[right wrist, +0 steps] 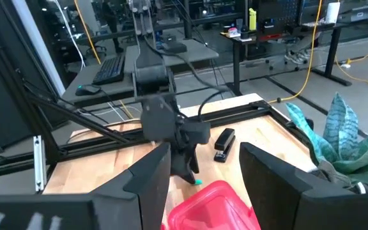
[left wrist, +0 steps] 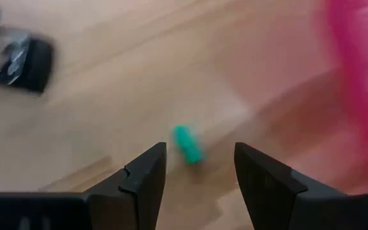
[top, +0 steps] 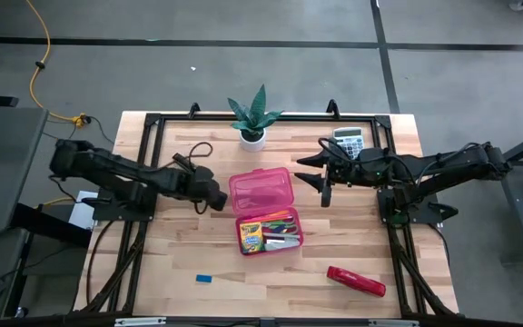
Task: Pack school essentials
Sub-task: Put the green pencil top eraser into the red supply box
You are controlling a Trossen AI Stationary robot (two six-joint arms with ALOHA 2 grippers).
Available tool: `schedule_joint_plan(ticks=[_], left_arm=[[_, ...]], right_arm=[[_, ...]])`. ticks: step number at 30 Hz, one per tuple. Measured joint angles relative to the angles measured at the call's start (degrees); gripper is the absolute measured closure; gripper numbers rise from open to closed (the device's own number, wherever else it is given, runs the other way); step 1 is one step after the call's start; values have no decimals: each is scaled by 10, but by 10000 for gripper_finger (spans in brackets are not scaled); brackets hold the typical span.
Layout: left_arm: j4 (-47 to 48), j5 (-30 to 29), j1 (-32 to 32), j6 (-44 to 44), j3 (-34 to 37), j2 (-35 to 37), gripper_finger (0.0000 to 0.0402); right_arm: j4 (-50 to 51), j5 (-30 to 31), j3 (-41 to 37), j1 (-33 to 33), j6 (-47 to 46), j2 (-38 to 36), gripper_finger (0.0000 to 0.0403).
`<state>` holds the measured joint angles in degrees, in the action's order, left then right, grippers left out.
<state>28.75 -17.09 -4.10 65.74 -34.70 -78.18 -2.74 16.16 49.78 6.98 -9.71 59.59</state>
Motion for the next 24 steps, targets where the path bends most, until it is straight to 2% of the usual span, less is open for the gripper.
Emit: schedule_joint_plan(ticks=[3,7,18,24], left_arm=[[27,-4,0,49,0,-32,227],[16,-17,0,85,0,-54,227],[-16,-40,0,90,-1,-70,228],[-20,-53,0,35,0,-72,253]], right_arm=[[2,0,0,0,-6,0,222],[4,0,0,0,-6,0,222],[4,0,0,0,-7,0,222],[4,0,0,0,-5,0,222]])
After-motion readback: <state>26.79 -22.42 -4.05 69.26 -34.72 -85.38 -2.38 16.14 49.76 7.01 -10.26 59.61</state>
